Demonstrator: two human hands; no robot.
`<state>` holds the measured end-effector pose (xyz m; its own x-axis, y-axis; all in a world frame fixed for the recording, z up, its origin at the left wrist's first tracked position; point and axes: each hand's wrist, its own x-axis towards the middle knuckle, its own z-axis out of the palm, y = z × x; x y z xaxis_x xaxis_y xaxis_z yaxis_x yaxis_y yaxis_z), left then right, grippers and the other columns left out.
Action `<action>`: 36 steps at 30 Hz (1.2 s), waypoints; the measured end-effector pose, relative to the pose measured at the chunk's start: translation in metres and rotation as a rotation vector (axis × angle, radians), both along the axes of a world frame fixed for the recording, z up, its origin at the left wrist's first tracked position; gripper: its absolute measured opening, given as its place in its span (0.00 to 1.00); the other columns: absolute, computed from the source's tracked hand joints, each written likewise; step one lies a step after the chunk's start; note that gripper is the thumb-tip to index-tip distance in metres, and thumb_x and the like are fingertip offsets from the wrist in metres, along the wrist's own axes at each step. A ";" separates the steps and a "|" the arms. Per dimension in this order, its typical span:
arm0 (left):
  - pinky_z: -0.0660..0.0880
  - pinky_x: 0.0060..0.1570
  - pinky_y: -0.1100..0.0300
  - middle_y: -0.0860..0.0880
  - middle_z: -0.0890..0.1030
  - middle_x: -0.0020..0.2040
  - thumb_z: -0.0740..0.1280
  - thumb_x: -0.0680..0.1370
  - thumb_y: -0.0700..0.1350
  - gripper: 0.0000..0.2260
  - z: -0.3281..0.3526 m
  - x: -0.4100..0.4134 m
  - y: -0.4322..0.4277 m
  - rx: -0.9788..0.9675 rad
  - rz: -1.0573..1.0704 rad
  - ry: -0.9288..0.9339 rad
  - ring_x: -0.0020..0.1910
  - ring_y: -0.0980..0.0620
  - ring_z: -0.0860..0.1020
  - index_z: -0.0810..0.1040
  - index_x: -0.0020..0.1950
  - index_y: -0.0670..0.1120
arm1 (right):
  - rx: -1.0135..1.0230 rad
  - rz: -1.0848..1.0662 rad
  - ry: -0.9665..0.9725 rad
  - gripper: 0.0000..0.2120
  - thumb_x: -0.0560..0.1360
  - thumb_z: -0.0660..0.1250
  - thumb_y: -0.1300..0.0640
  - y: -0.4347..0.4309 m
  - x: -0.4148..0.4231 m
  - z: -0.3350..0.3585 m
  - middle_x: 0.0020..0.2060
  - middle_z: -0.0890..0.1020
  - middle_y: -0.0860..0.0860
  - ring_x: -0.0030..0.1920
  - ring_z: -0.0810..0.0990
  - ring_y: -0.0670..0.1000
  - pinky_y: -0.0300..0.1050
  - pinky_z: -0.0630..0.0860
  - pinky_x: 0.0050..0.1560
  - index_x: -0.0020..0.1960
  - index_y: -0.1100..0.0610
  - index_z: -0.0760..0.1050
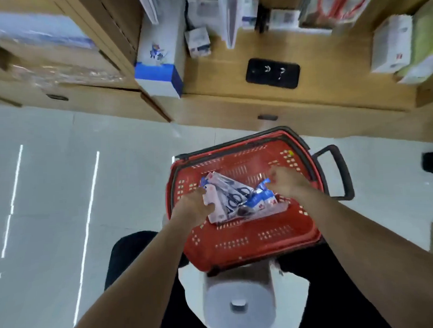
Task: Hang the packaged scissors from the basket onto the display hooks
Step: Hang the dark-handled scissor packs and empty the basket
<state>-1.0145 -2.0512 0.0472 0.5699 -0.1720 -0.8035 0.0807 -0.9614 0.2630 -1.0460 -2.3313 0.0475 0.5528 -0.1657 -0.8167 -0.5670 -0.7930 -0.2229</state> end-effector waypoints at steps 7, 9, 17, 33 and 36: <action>0.74 0.64 0.51 0.39 0.77 0.71 0.70 0.79 0.51 0.28 -0.193 -0.029 -0.011 0.055 0.182 0.001 0.68 0.39 0.76 0.69 0.77 0.44 | 0.116 0.028 -0.011 0.27 0.78 0.72 0.45 0.025 0.006 -0.215 0.62 0.81 0.58 0.62 0.80 0.59 0.50 0.74 0.61 0.71 0.58 0.72; 0.73 0.66 0.51 0.39 0.74 0.73 0.71 0.79 0.50 0.30 -0.239 -0.036 -0.013 0.076 0.270 -0.015 0.69 0.39 0.75 0.67 0.78 0.42 | 0.147 0.043 -0.020 0.26 0.77 0.72 0.44 0.037 0.008 -0.266 0.62 0.81 0.57 0.61 0.80 0.60 0.49 0.75 0.57 0.68 0.57 0.73; 0.71 0.70 0.46 0.39 0.70 0.75 0.68 0.76 0.49 0.33 -0.349 -0.045 -0.024 0.114 0.527 -0.051 0.72 0.37 0.71 0.63 0.79 0.42 | 0.169 0.141 -0.131 0.25 0.73 0.75 0.42 0.059 0.003 -0.391 0.66 0.76 0.52 0.66 0.75 0.56 0.46 0.71 0.59 0.65 0.51 0.74; 0.78 0.65 0.42 0.44 0.75 0.71 0.83 0.69 0.50 0.42 -0.383 -0.065 -0.011 -0.016 0.855 0.072 0.68 0.40 0.77 0.62 0.75 0.45 | 0.592 -0.083 0.032 0.17 0.68 0.83 0.57 0.062 -0.022 -0.402 0.47 0.87 0.43 0.49 0.86 0.47 0.43 0.80 0.54 0.54 0.49 0.82; 0.79 0.64 0.42 0.43 0.76 0.69 0.85 0.66 0.51 0.42 -0.385 -0.066 -0.009 -0.030 0.908 0.073 0.67 0.40 0.78 0.65 0.71 0.43 | 0.618 -0.105 0.021 0.20 0.67 0.84 0.55 0.062 -0.023 -0.401 0.48 0.88 0.43 0.50 0.86 0.46 0.46 0.80 0.59 0.56 0.49 0.83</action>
<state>-1.0808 -2.0600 -0.3381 0.4445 0.2967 -0.8452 0.8206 -0.5133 0.2514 -1.0688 -2.2689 -0.3535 0.5420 0.2878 -0.7895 -0.6442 -0.4610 -0.6103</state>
